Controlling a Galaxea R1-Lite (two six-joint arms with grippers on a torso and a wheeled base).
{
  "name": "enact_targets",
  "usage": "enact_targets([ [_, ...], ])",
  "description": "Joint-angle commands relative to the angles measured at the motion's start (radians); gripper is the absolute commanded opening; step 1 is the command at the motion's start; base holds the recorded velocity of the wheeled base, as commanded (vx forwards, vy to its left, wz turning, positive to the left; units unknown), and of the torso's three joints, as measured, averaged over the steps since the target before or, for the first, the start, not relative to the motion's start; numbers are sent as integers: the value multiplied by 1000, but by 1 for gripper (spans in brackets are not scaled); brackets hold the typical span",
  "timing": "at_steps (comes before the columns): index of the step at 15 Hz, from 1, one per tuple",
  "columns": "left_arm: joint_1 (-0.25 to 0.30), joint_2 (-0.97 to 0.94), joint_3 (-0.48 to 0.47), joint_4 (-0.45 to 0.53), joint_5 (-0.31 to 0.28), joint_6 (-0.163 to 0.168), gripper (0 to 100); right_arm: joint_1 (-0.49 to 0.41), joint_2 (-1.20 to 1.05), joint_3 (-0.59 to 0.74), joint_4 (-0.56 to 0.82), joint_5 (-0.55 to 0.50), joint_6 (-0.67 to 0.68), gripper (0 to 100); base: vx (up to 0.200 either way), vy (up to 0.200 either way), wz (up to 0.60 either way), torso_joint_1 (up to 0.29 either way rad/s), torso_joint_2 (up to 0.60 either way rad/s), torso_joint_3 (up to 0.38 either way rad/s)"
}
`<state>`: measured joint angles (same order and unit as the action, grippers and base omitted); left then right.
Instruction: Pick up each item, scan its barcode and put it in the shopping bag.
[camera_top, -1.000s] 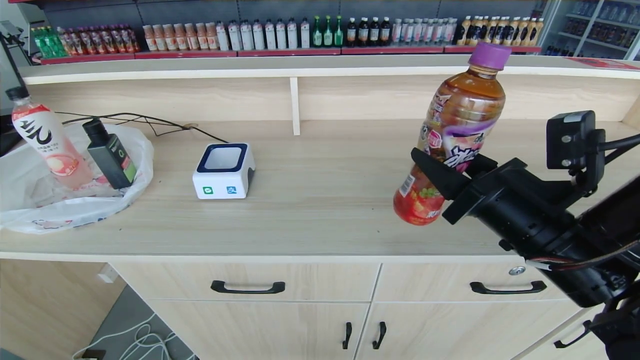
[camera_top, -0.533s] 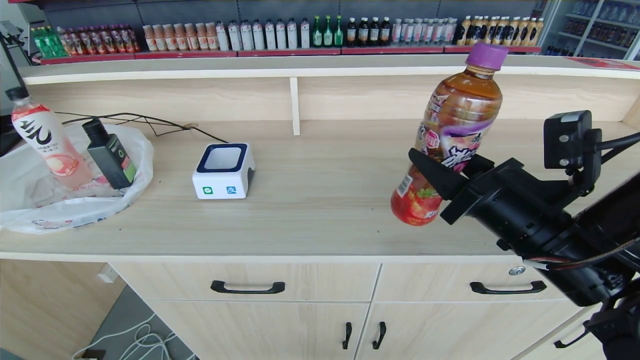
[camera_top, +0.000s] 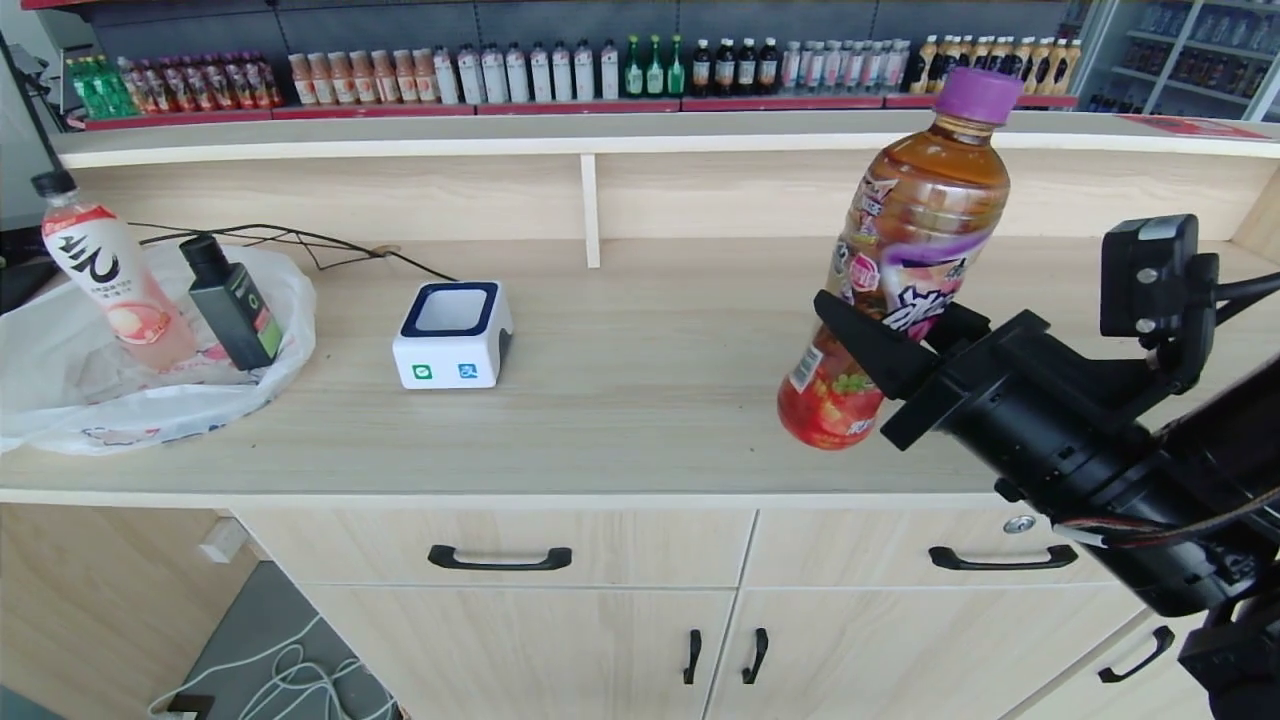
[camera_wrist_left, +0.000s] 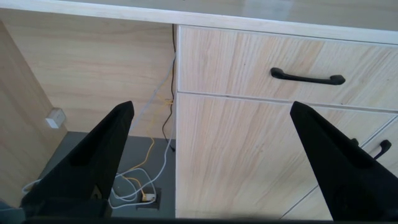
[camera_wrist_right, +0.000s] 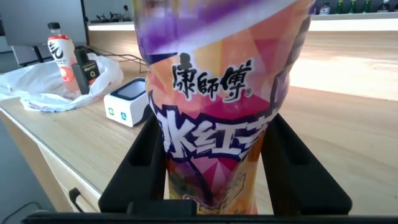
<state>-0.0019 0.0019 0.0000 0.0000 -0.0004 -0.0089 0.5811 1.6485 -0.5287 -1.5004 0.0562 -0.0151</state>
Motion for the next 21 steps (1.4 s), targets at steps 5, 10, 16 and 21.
enact_targets([
  [5, 0, 0, 0, 0, 0, 0, 100, -3, 2, 1, 9, -2, 0, 0, 0, 40, 0, 0, 0, 0],
  [10, 0, 0, 0, 0, 0, 0, 100, -3, 2, 1, 8, 10, 0, 0, 0, 200, 0, 9, 3, 2],
  [16, 0, 0, 0, 0, 0, 0, 100, -3, 2, 1, 8, 14, 0, 0, 0, 200, 0, 6, 0, 2],
  [21, 0, 0, 0, 0, 0, 0, 100, -4, 2, 3, 8, 34, 1, 0, 0, 200, 0, 2, 0, 3],
])
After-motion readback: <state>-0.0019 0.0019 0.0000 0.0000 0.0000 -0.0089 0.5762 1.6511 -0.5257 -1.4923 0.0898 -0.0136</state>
